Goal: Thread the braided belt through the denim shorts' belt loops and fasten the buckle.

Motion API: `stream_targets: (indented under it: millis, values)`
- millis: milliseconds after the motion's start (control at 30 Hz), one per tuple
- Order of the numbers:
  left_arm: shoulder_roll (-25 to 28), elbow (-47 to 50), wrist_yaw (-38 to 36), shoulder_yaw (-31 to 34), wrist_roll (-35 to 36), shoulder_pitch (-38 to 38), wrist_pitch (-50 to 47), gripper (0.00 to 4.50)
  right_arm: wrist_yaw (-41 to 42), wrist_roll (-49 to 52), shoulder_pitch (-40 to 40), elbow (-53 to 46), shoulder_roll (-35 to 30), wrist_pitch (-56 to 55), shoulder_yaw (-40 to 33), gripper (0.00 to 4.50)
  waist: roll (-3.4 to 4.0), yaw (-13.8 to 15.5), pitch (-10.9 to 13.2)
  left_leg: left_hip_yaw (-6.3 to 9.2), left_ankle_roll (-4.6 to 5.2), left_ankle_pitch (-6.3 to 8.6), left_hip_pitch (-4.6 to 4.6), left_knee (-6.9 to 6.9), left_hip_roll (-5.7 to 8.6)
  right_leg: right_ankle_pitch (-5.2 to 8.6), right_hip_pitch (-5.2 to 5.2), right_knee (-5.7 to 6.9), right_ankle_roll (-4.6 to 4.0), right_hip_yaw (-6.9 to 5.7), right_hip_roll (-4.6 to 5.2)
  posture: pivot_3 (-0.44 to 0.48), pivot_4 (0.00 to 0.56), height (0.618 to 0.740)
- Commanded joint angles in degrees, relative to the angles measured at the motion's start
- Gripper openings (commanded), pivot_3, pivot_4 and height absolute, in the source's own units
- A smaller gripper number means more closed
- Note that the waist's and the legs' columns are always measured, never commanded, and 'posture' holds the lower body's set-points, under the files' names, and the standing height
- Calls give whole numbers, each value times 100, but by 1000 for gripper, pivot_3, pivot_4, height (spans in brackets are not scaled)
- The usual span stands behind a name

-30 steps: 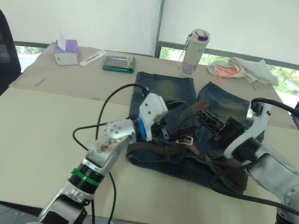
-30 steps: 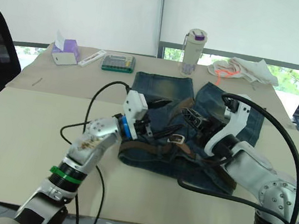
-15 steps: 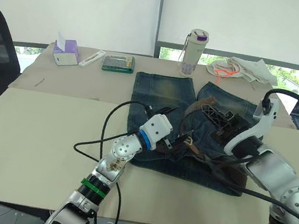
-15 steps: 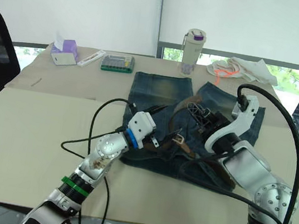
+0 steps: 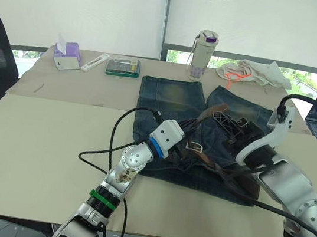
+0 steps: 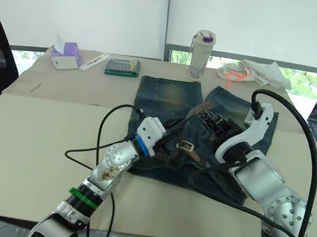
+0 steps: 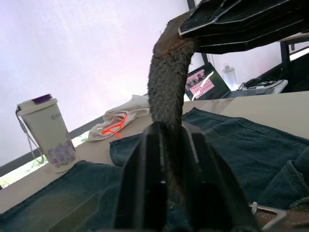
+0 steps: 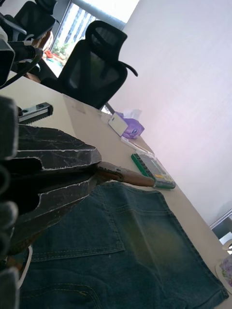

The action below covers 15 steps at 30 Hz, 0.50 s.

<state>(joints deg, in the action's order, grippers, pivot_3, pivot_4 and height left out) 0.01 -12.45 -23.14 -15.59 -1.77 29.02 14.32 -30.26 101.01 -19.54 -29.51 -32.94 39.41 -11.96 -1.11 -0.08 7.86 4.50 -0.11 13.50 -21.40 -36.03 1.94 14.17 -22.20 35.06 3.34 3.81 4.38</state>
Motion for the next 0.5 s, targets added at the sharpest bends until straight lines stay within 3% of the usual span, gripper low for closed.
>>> stream_targets:
  millis: [33,133,267,500]
  values:
    - [-246,126,292,399,433,21,-493,21,439,-259,37,-280,-309,94,-68,0,0,10,0,0,0,0,-1,-1,2,0,1,-1,0,-1,1,0,150,740]
    - [-428,397,91,705,1238,-105,-1336,0,1319,-1147,287,-408,-825,312,8,1089,1,16,-1,-5,2,1,-7,-8,4,2,2,-2,3,-5,1,0,150,740]
    - [-513,978,-180,1202,2591,-299,-2690,0,2886,-3513,508,-624,-1597,51,894,2379,7,-83,-4,-8,5,2,-1,-7,-3,3,2,3,4,-5,-9,0,150,740]
    - [-507,1224,-2,1921,3768,-335,-3975,0,4408,-5709,866,-145,-1192,-793,1955,2379,3,-63,-2,-7,4,2,5,-11,-17,11,2,2,19,-10,-27,0,150,740]
